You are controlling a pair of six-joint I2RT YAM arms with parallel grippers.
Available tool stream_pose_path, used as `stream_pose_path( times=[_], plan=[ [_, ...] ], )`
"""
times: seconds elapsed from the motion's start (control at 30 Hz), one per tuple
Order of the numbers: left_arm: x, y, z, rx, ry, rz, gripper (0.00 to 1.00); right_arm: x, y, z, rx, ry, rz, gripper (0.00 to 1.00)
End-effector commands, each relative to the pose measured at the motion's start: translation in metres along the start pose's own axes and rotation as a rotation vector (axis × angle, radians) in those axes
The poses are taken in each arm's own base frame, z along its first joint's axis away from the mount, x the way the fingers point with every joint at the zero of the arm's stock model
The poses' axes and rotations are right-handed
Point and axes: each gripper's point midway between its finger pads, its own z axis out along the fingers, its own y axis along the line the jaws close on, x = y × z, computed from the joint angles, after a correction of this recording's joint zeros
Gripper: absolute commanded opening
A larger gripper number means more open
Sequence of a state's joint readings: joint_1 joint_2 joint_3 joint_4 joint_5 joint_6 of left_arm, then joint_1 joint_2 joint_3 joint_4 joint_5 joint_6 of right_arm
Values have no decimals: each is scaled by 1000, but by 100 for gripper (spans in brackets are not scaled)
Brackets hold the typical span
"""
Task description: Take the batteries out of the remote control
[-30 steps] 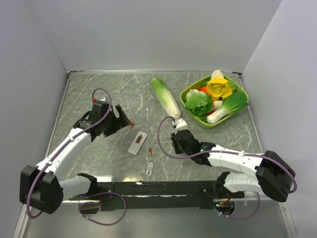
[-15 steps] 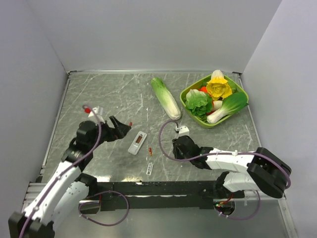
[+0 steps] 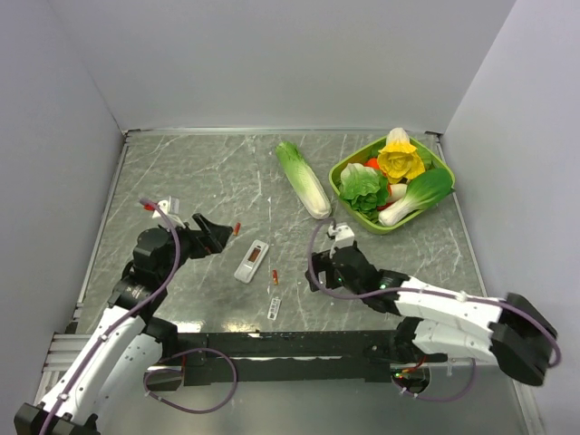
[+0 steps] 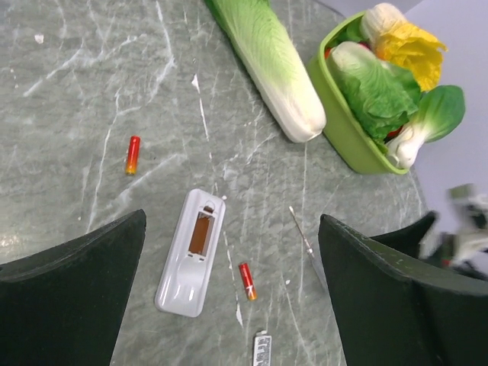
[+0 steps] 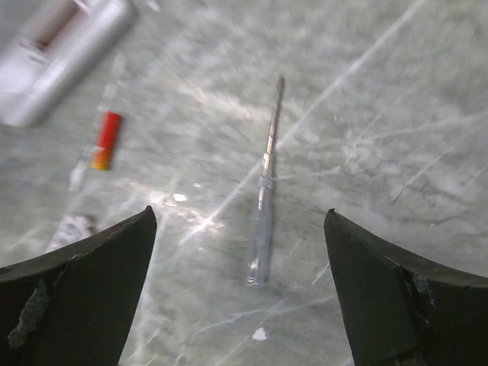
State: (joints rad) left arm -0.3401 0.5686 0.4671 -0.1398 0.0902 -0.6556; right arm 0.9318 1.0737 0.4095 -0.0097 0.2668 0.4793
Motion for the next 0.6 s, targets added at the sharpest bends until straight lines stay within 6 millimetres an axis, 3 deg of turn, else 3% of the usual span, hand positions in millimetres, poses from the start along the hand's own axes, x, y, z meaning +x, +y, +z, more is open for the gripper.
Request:
stream_pose_path(
  times=[0.0, 0.13, 0.2, 0.27, 0.3, 0.37, 0.43, 0.57],
  plan=[
    [-18, -12, -2, 8, -7, 35, 99, -46, 13, -38, -81, -126, -38, 100],
    [-17, -24, -6, 51, 36, 58, 99, -67, 15, -73, -139, -220, -9, 100],
    [-16, -34, -11, 106, 54, 84, 99, -80, 15, -92, -159, -277, 91, 100],
    [-14, -41, -15, 153, 59, 94, 100, -76, 9, -101, -146, -259, 166, 100],
    [-16, -48, -20, 189, 46, 98, 99, -83, 13, -112, -177, -277, 147, 100],
    [-14, -50, -24, 212, 38, 99, 99, -82, 9, -118, -161, -258, 158, 100],
    [-17, -57, -29, 248, 17, 103, 99, -93, 4, -127, -120, -276, 247, 100],
    [-18, -61, -36, 275, -2, 107, 99, -103, 0, -136, -89, -288, 252, 100]
  ],
)
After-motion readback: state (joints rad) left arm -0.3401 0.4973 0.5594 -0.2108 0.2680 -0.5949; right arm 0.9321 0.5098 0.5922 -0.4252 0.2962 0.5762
